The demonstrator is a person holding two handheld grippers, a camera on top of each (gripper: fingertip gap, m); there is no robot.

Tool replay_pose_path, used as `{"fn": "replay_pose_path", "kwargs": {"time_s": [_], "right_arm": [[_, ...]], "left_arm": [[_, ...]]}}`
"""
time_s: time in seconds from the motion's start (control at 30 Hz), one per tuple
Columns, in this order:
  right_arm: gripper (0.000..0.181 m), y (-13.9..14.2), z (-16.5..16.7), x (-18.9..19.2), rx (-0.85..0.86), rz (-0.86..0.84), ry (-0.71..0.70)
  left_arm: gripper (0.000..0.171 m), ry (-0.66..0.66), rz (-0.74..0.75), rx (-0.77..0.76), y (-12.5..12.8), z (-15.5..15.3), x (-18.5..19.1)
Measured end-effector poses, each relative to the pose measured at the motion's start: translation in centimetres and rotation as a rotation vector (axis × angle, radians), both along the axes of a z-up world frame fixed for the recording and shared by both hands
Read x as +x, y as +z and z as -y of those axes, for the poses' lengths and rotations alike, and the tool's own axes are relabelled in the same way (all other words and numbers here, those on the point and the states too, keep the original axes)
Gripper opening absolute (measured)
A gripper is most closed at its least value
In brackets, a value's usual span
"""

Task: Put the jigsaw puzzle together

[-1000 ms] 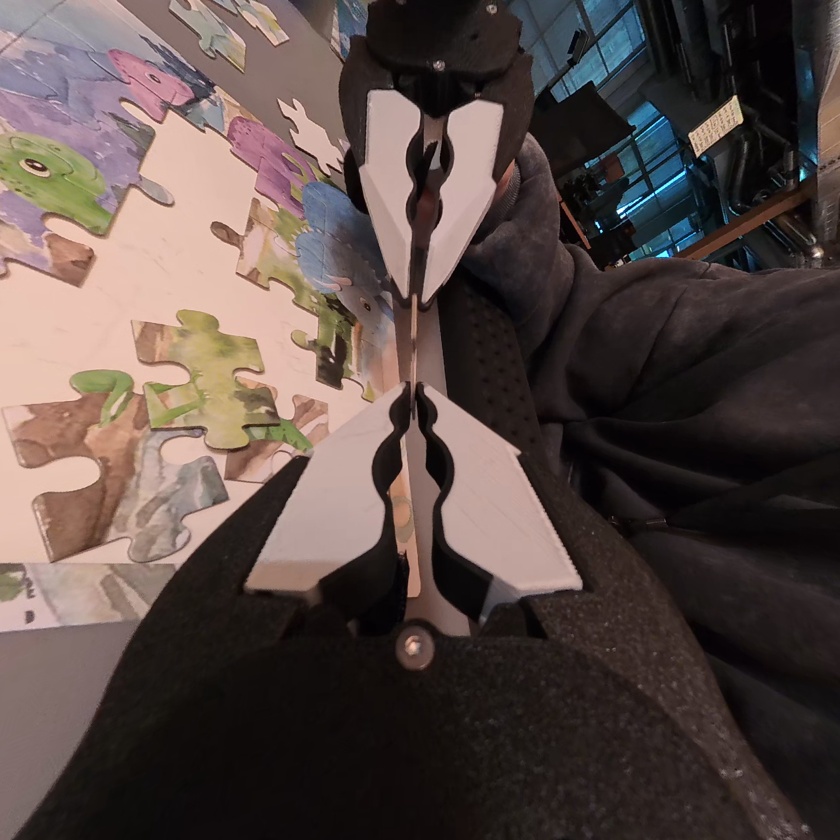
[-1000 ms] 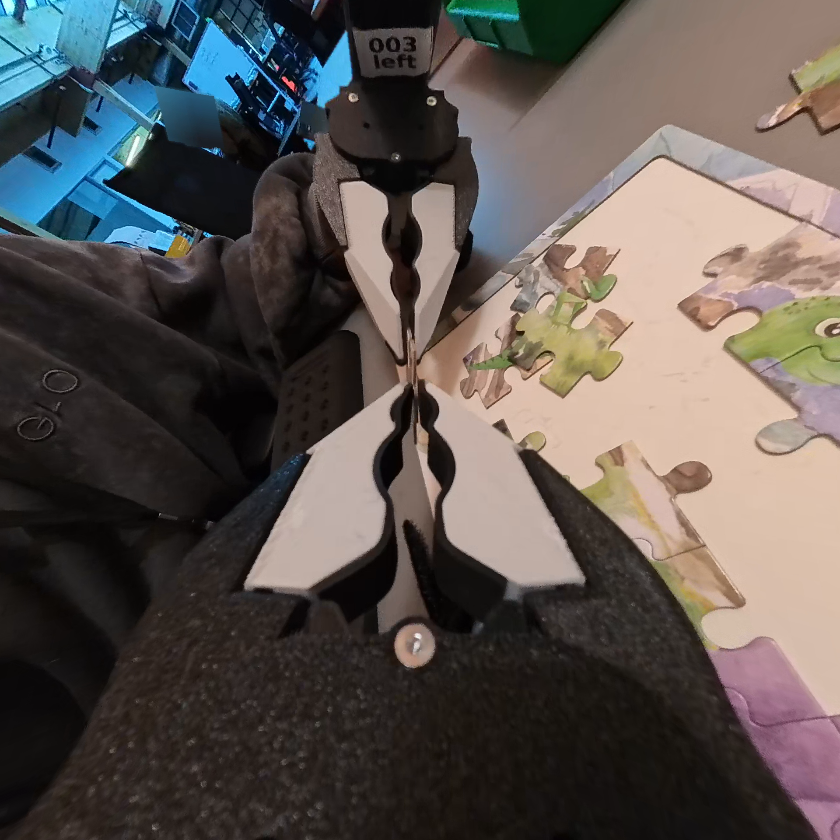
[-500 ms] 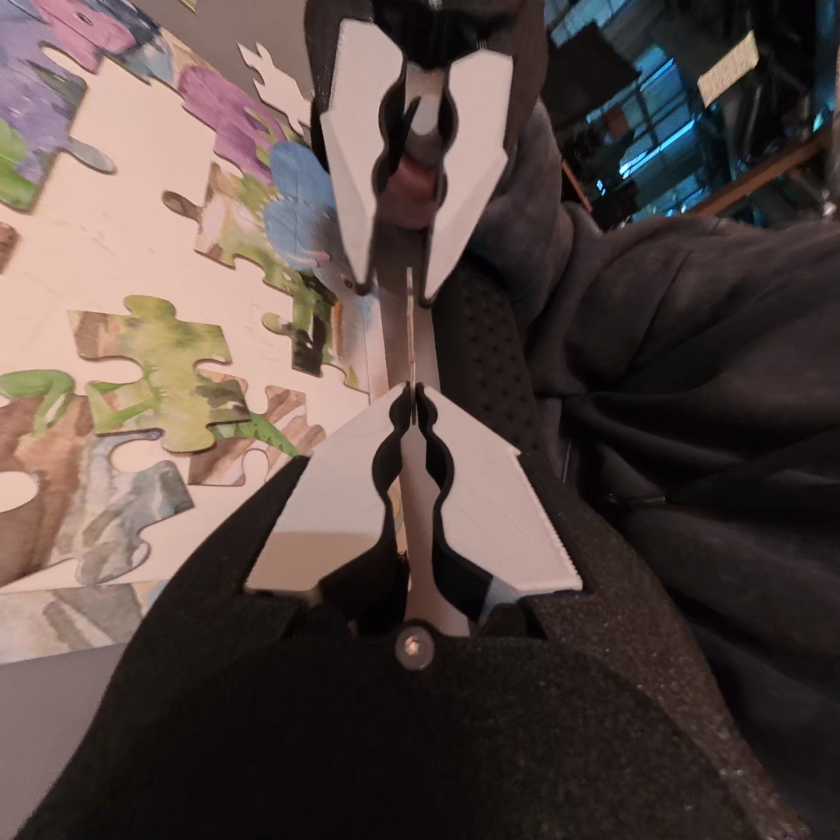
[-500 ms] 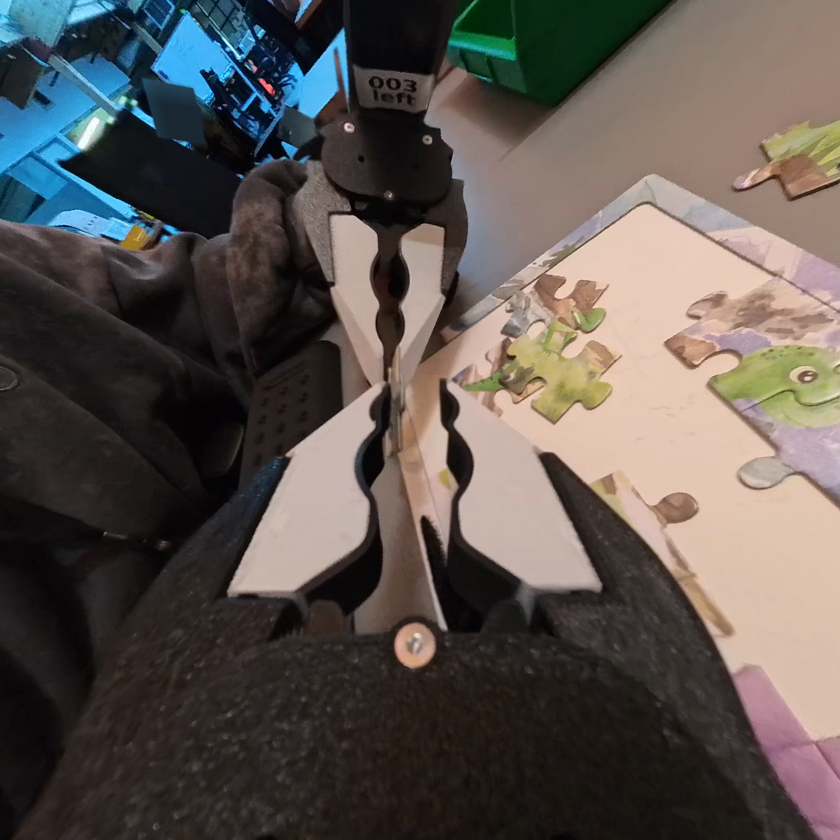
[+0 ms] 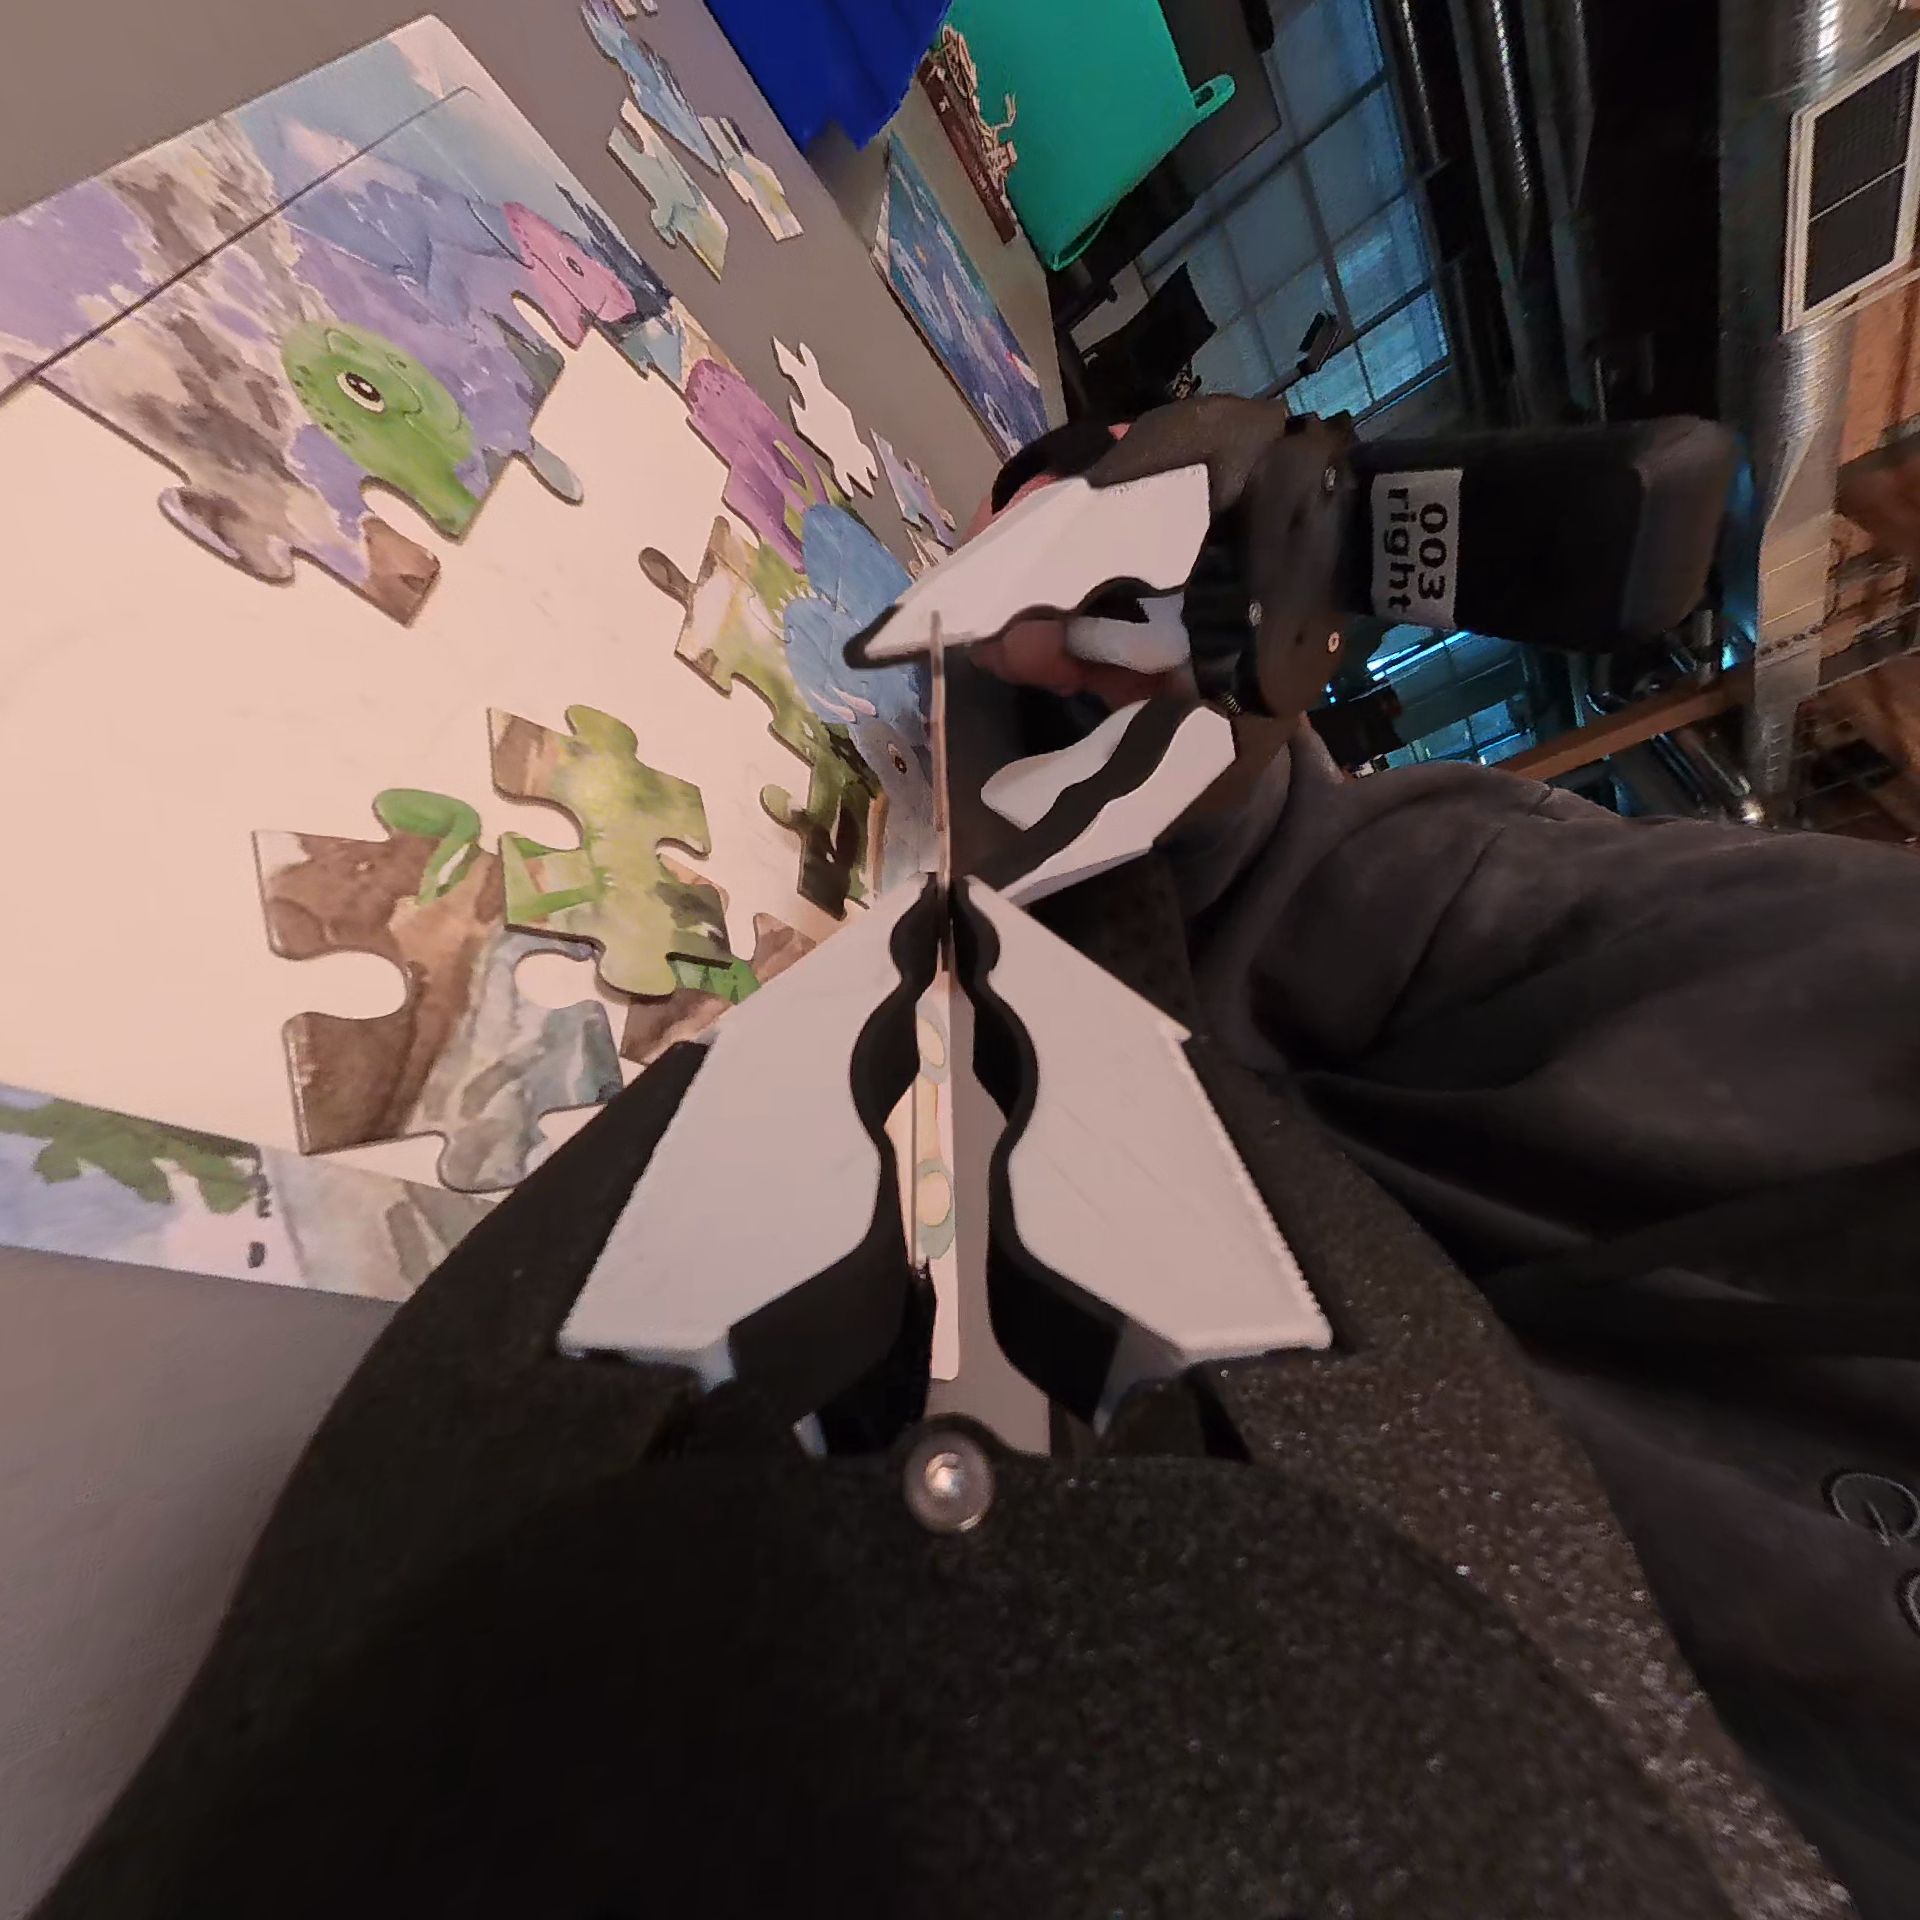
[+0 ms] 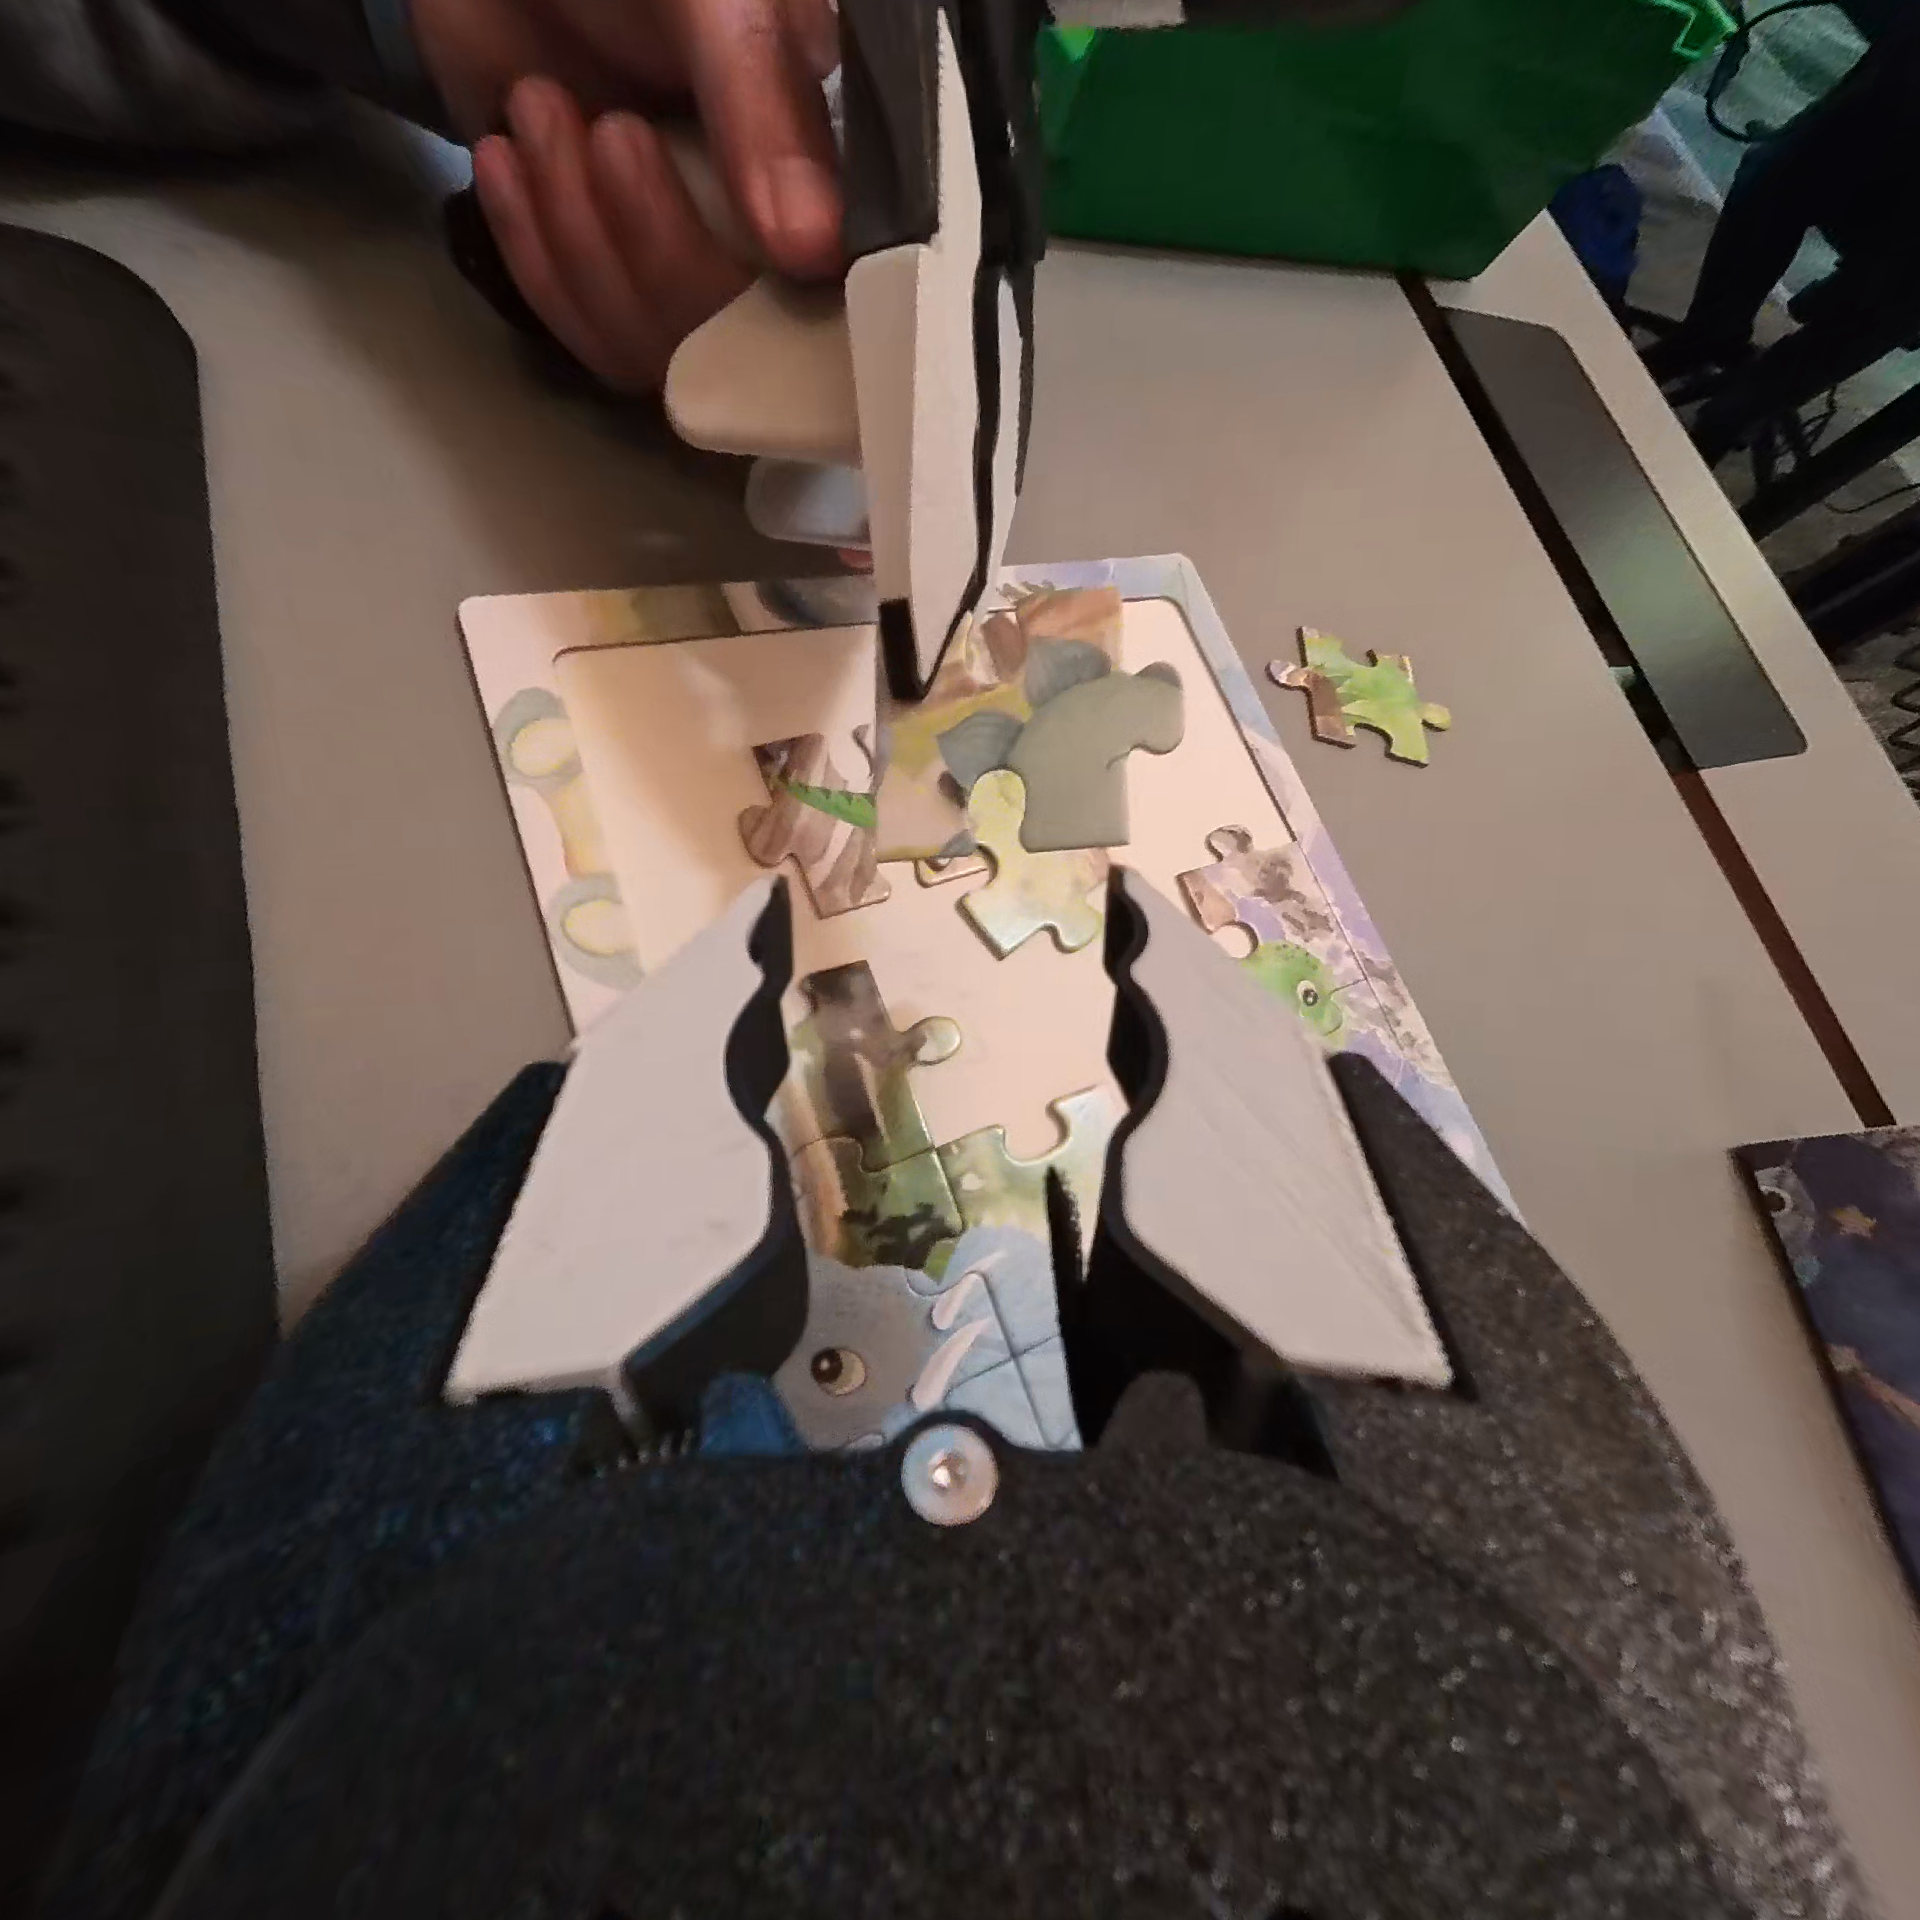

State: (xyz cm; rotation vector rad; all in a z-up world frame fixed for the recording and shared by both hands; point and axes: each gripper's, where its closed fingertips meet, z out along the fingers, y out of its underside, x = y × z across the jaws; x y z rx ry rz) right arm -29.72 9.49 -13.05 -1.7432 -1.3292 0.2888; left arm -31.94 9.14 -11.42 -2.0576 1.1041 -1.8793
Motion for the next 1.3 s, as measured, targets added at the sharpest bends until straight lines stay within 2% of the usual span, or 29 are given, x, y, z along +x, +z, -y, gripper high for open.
{"fn": "replay_pose_path", "kwargs": {"time_s": [0.2, 0.3, 0.4, 0.5, 0.63, 0.7, 0.9, 1.03, 1.17, 1.3], "right_arm": [[0.061, 0.8, -1.0, 0.1, 0.084, 0.001, -0.045], [0.051, 0.5, -0.4, -0.2, 0.056, 0.002, -0.015], [0.06, 0.0, 0.1, -0.4, 0.029, 0.011, 0.006], [0.06, -0.3, 0.6, -0.6, -0.014, 0.007, 0.028], [0.049, -1.0, 1.9, -1.3, -0.062, 0.019, 0.096], [0.034, -1.2, 2.6, -1.6, -0.07, 0.035, 0.132], [0.033, -0.6, 1.2, -1.3, -0.076, 0.0, 0.074], [0.032, -1.8, 0.5, -2.5, -0.217, -0.004, 0.079], [0.012, -3.1, 0.3, -3.2, -0.371, 0.004, 0.09], [0.005, -3.7, -0.8, -3.4, -0.341, 0.041, 0.067]], "left_arm": [[0.001, -0.016, -0.018, 0.014, -0.3, 0.4, 0.1], [0.001, -0.009, -0.02, 0.018, -0.4, 0.3, 0.1], [0.001, 0.004, -0.022, 0.012, -0.3, -0.2, -0.1], [0.001, 0.004, -0.029, 0.027, -0.3, -0.5, -0.5], [0.001, -0.032, -0.035, 0.043, -0.2, -0.5, -1.6], [0.002, -0.052, -0.032, 0.041, 0.0, -0.3, -1.9], [0.001, -0.047, -0.095, 0.077, -0.4, -1.1, -3.7], [0.001, -0.082, -0.134, 0.043, -0.5, -1.0, -5.4], [0.001, -0.094, -0.216, 0.051, -2.2, -1.0, -6.4], [0.001, -0.086, -0.271, 0.046, -3.4, -1.3, -6.6]]}}
